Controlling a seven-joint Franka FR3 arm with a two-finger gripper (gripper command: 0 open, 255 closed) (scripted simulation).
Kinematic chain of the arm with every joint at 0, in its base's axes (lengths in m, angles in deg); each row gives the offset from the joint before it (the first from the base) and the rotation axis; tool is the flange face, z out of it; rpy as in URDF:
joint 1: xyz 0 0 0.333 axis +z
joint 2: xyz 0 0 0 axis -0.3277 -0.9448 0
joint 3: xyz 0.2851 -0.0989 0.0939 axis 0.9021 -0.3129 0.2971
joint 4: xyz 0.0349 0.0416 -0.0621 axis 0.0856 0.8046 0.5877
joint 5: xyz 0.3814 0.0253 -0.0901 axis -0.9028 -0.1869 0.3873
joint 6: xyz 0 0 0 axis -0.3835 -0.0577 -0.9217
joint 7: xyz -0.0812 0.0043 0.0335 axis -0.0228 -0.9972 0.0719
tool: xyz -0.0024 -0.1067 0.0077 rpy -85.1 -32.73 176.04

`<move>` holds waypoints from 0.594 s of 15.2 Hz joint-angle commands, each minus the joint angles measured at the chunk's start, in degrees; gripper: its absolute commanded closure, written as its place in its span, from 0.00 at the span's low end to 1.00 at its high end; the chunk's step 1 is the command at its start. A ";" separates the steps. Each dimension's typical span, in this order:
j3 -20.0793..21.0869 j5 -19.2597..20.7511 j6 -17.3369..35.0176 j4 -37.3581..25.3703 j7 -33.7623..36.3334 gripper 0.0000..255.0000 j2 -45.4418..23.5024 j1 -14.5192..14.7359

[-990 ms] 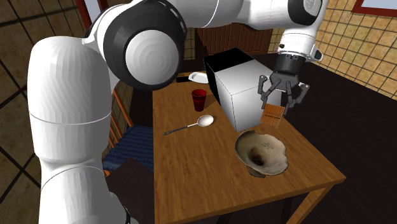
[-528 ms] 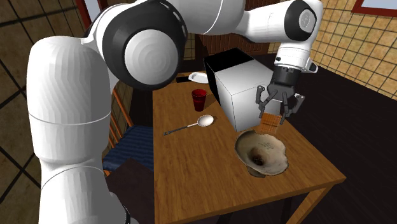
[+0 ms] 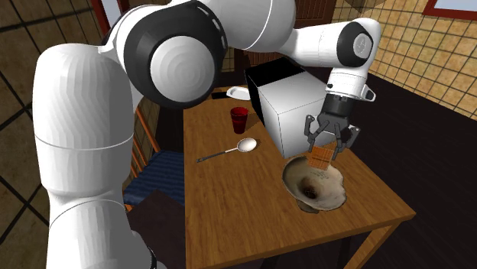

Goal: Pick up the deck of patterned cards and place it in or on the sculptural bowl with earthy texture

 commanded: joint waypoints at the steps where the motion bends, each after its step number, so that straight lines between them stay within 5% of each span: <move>1: -0.01 0.00 0.28 0.14 0.02 1.00 -0.10 -0.03; 7: -0.01 0.00 0.27 0.14 0.02 1.00 -0.10 -0.03; 8: -0.01 0.00 0.27 0.14 0.02 0.00 -0.10 -0.03; 9: -0.01 0.00 0.27 0.14 0.02 0.00 -0.10 -0.03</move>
